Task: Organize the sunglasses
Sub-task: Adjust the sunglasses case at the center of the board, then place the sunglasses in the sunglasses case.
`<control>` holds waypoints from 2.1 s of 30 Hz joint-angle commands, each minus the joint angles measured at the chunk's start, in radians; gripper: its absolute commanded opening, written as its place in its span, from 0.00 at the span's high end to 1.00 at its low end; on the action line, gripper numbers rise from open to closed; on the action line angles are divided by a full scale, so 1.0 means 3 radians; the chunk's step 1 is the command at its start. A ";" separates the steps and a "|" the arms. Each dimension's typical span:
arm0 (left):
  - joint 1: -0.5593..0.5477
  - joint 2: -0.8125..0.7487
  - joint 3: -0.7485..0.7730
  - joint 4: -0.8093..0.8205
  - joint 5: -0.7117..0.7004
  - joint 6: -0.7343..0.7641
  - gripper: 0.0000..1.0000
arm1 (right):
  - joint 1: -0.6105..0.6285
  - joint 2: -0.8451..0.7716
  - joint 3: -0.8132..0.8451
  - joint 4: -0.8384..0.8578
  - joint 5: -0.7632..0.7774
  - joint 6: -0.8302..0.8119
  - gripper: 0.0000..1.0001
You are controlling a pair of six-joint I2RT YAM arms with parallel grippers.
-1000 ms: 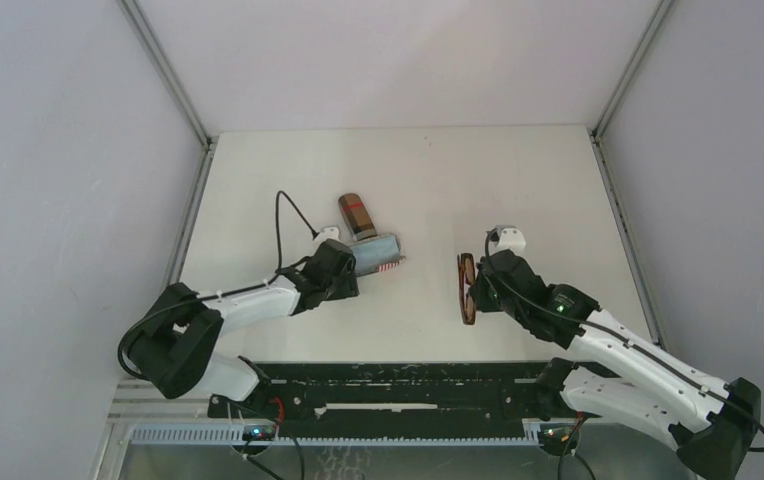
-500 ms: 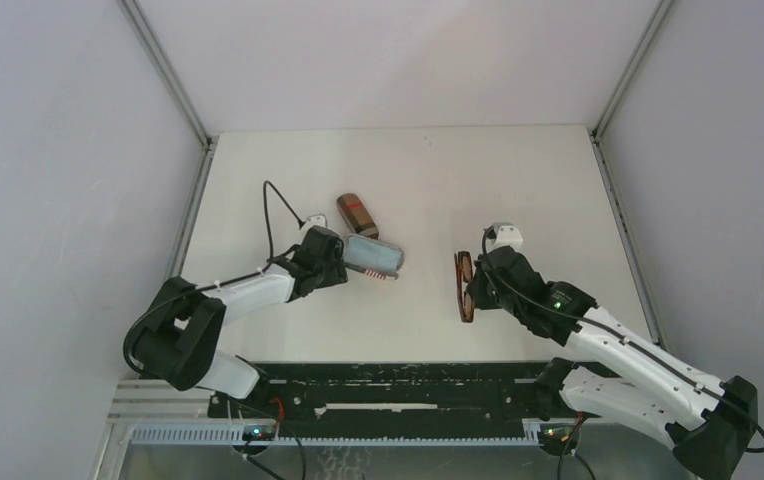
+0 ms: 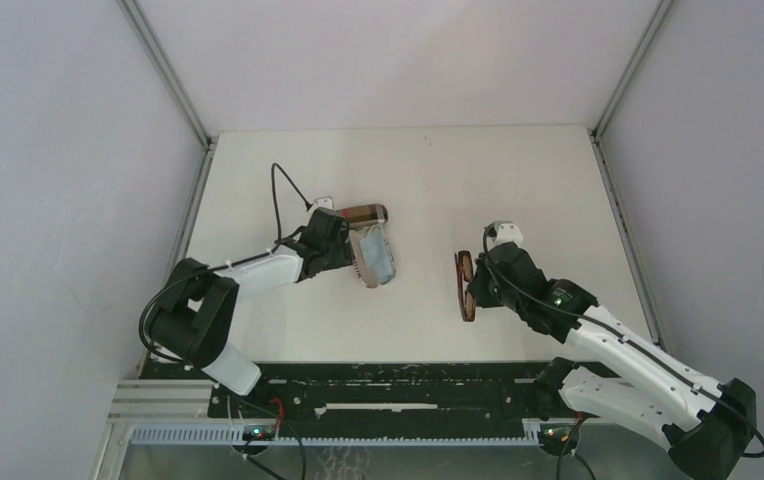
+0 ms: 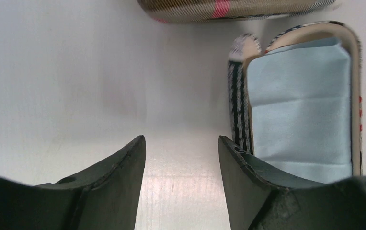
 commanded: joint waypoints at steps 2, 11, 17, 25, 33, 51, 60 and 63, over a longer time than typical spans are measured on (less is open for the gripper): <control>0.0015 0.0051 0.0220 0.0088 0.0162 0.0116 0.38 | -0.0118 0.0021 0.0003 0.0267 -0.0354 -0.0124 1.00; 0.0015 0.0024 0.0273 0.0175 0.0456 0.0147 0.37 | -0.0419 0.0381 0.0157 0.0678 -0.1031 -0.0043 1.00; 0.0005 0.0029 0.0333 0.0185 0.0554 0.0172 0.36 | -0.0474 0.0884 0.0509 0.0940 -0.1267 -0.0006 1.00; -0.0016 0.0091 0.0397 0.0185 0.0621 0.0180 0.36 | -0.0674 0.1639 0.0873 0.1424 -0.1734 0.0250 1.00; -0.0021 0.0150 0.0477 0.0165 0.0657 0.0214 0.36 | -0.0808 0.2601 0.1392 0.1720 -0.2470 0.0406 1.00; -0.0037 0.0159 0.0503 0.0139 0.0661 0.0214 0.36 | -0.0844 0.3336 0.1665 0.1788 -0.2395 0.0613 1.00; -0.0059 0.0169 0.0481 0.0154 0.0682 0.0214 0.36 | -0.0836 0.3342 0.1559 0.1970 -0.2439 0.0744 1.00; -0.0067 0.0182 0.0494 0.0154 0.0681 0.0219 0.36 | -0.0841 0.3295 0.1495 0.2096 -0.2499 0.0744 1.00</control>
